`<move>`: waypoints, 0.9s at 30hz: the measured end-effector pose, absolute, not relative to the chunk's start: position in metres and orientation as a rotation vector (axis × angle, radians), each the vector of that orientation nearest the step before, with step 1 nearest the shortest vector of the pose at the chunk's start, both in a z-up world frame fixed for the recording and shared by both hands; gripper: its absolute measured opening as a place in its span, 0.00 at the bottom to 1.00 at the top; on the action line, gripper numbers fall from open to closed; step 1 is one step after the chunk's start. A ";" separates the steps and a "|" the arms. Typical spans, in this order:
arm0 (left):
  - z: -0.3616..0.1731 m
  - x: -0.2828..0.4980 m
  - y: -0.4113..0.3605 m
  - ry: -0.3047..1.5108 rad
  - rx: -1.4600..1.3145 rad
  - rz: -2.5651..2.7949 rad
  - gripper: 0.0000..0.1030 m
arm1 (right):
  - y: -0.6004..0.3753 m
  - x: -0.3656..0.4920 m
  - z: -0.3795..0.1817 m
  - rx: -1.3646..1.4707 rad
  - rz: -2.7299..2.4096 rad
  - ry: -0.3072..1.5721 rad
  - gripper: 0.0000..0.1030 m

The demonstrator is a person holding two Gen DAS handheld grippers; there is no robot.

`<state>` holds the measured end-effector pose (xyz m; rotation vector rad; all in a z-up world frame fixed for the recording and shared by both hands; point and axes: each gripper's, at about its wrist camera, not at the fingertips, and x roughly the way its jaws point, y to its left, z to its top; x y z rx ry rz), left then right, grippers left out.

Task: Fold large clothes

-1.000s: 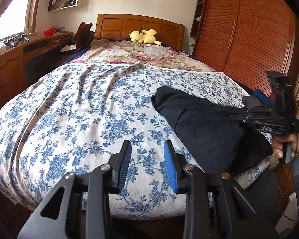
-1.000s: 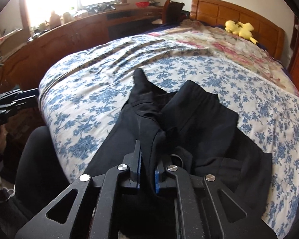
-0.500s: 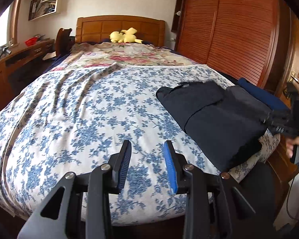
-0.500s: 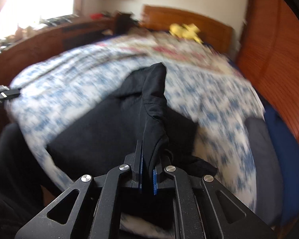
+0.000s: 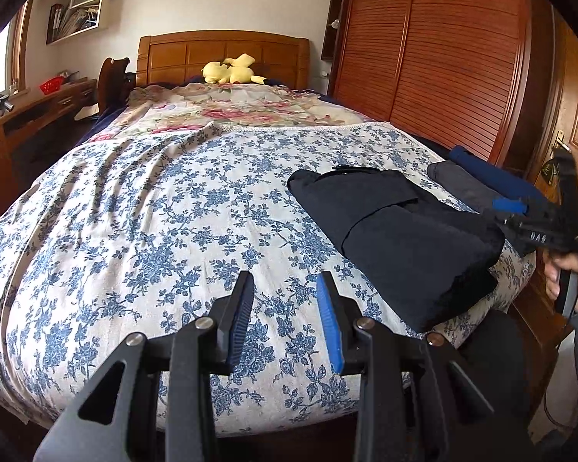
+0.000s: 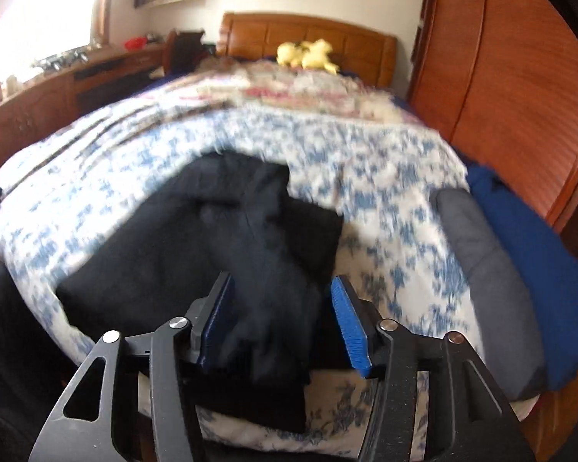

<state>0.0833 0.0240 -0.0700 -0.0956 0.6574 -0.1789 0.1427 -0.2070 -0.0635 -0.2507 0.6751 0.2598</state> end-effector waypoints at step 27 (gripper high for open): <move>-0.086 0.090 0.007 0.681 -0.085 -0.236 0.31 | -0.141 0.144 -0.116 -0.357 0.392 0.769 0.56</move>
